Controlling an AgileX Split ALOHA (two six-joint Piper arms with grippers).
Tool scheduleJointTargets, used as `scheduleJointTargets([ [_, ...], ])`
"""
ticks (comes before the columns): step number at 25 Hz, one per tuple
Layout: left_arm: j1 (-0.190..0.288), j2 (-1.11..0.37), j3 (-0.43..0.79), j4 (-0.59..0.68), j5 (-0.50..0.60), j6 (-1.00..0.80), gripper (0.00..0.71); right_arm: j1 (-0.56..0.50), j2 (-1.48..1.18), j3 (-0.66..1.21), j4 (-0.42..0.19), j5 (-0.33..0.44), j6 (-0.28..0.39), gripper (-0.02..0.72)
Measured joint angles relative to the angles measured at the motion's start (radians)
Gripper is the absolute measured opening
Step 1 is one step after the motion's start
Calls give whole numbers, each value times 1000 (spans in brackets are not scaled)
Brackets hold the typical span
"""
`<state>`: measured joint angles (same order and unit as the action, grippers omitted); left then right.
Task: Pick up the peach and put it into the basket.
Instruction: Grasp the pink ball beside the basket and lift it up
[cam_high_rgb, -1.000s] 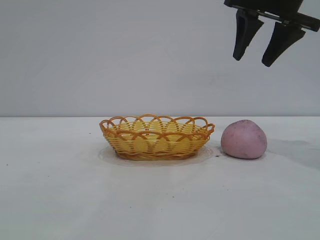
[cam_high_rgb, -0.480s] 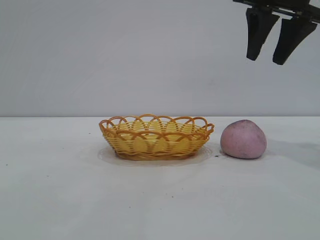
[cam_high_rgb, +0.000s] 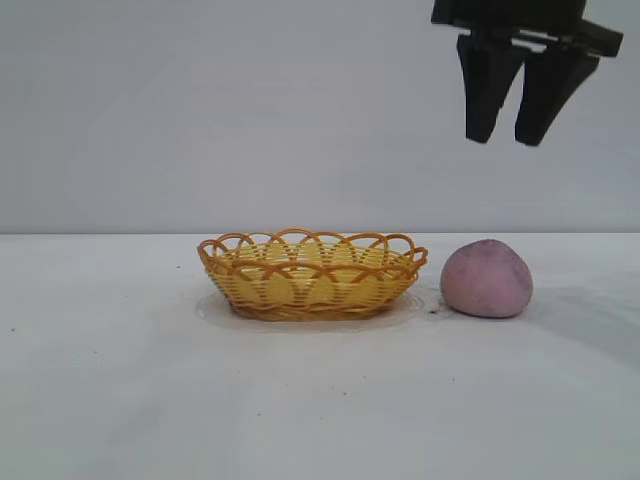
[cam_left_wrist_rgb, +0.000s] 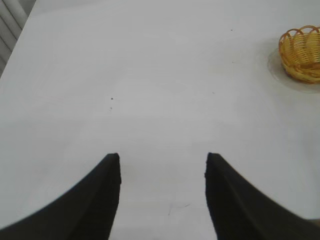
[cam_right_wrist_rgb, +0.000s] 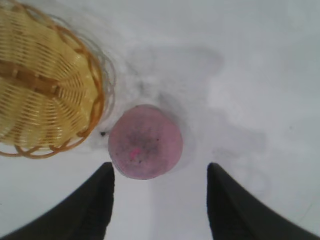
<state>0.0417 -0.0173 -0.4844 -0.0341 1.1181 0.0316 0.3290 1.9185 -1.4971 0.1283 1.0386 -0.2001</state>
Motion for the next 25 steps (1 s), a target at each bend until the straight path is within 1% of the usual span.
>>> scheduleJointTargets([
  [4, 0, 0, 0, 0, 0, 0, 317, 0, 43, 0, 4, 0, 0, 394],
  [10, 0, 0, 0, 0, 0, 0, 317, 0, 101, 0, 40, 0, 0, 394],
  [14, 0, 0, 0, 0, 0, 0, 317, 0, 131, 0, 46, 3, 0, 394],
  [15, 0, 0, 0, 0, 0, 0, 317, 0, 139, 0, 48, 3, 0, 334],
  [20, 0, 0, 0, 0, 0, 0, 317, 0, 175, 0, 48, 10, 0, 165],
  [25, 0, 0, 0, 0, 0, 0, 317, 0, 204, -4, 48, 10, 0, 173],
])
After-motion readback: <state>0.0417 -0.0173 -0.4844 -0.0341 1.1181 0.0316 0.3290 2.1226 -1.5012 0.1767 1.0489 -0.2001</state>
